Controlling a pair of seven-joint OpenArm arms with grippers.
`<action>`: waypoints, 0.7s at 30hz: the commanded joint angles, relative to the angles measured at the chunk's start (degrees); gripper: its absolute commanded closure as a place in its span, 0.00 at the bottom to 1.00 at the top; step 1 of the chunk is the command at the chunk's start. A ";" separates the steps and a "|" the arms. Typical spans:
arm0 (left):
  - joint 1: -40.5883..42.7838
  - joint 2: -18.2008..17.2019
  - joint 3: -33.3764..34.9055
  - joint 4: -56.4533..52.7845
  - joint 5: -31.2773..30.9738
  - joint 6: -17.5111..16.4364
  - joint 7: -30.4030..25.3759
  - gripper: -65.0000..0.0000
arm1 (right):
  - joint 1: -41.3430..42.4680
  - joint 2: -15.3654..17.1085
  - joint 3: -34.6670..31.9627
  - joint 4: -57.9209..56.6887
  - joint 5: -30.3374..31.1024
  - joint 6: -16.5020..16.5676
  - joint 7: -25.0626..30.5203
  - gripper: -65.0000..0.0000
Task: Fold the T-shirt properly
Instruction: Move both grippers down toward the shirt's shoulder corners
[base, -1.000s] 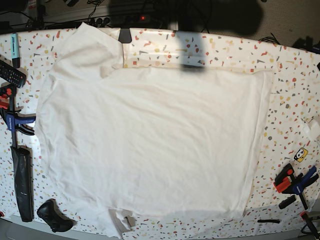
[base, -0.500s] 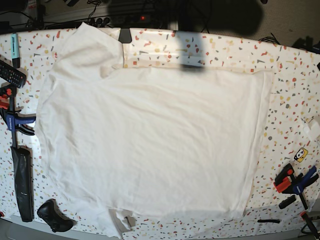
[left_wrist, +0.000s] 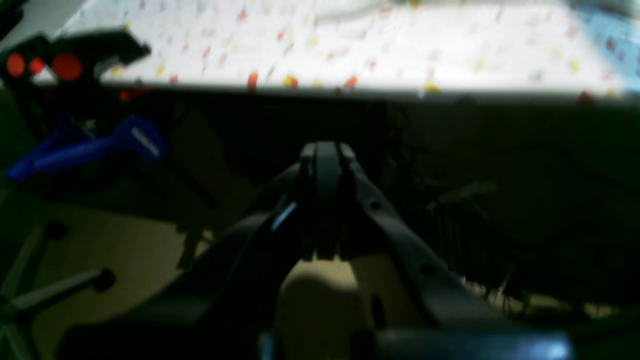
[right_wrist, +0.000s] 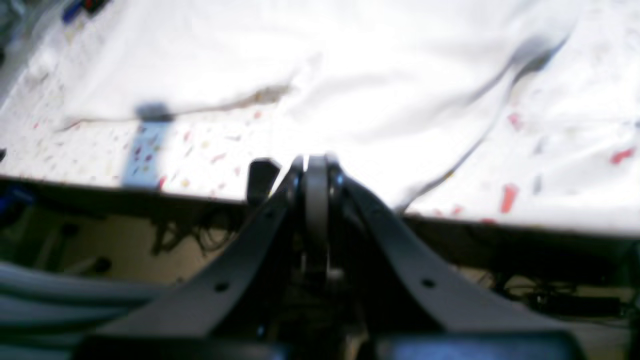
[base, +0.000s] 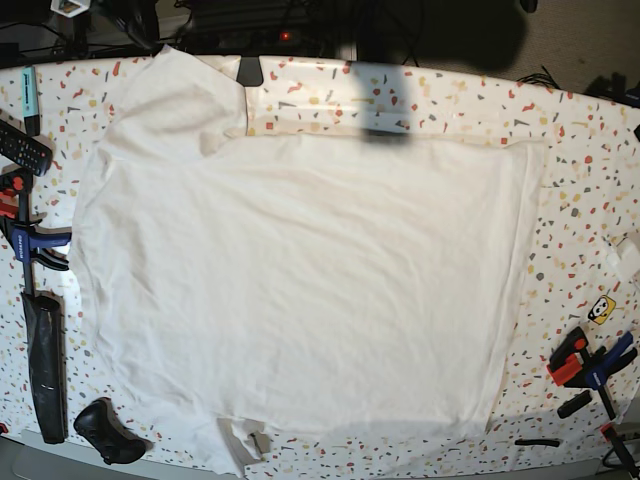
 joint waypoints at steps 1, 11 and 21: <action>1.25 -0.04 -0.09 1.88 0.02 0.13 -0.24 1.00 | -1.07 0.22 0.42 2.54 2.49 0.57 -0.09 1.00; 1.25 -0.04 -0.09 24.02 0.04 0.11 31.67 1.00 | -0.98 0.20 0.42 13.27 6.19 0.37 -10.43 1.00; 1.22 -0.04 -0.09 47.23 8.22 0.11 58.29 1.00 | -0.74 0.22 0.42 13.42 11.50 -0.94 -13.55 1.00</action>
